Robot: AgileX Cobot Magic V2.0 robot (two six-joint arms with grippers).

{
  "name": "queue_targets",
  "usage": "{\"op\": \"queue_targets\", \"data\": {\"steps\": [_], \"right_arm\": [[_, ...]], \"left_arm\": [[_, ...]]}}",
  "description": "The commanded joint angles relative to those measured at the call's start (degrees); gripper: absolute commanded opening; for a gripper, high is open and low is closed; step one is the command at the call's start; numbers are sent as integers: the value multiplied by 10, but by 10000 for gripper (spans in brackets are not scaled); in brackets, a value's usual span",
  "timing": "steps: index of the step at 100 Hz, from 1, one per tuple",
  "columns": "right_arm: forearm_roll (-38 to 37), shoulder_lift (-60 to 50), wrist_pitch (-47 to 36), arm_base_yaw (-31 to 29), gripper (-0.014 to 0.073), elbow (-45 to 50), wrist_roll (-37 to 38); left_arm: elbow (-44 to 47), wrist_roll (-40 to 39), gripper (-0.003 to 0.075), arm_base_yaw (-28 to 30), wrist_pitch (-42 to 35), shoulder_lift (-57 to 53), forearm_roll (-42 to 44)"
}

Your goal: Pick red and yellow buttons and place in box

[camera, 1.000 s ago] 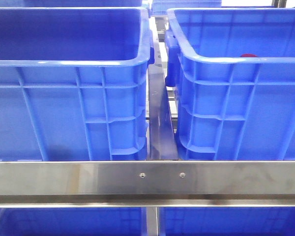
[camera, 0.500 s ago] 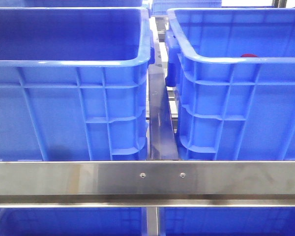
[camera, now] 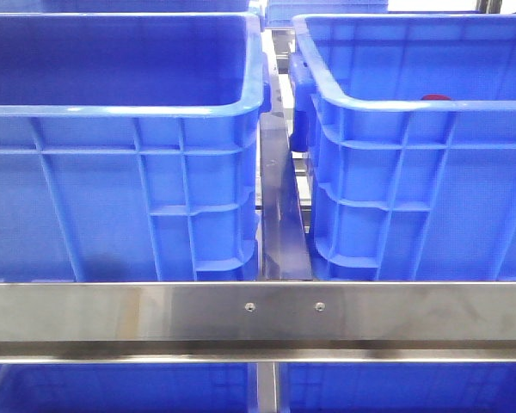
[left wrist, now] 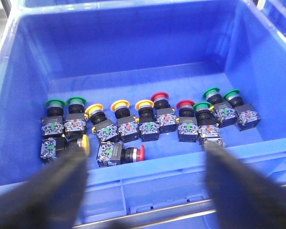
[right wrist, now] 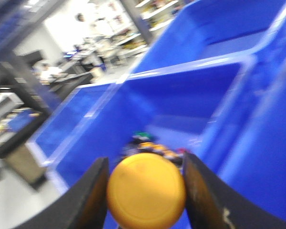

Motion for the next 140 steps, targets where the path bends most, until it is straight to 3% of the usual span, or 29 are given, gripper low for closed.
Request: {"op": "queue_targets", "data": {"steps": [1, 13, 46, 58, 96, 123, 140], "right_arm": [[87, -19, -35, -4, 127, -21, -48], [87, -19, -107, -4, 126, -33, -99], [87, -6, -366, -4, 118, -80, -272], [87, 32, -423, -6, 118, -105, -303], [87, 194, -365, -89, 115, -191, -303], [87, 275, -315, -94, 87, -229, -303], [87, 304, -325, -94, 87, -256, -303]], "left_arm": [[-12, -4, 197, 2, -49, -4, -3], [-12, -4, -21, 2, -49, -4, -3], [-12, -4, -19, 2, -49, -4, -3], [-12, -4, -19, 2, -50, -4, -3], [-12, -4, -19, 2, -53, -4, -2], [-12, -4, -19, 2, -54, -4, -1], [-12, -4, -19, 2, -54, -4, -1]]}}
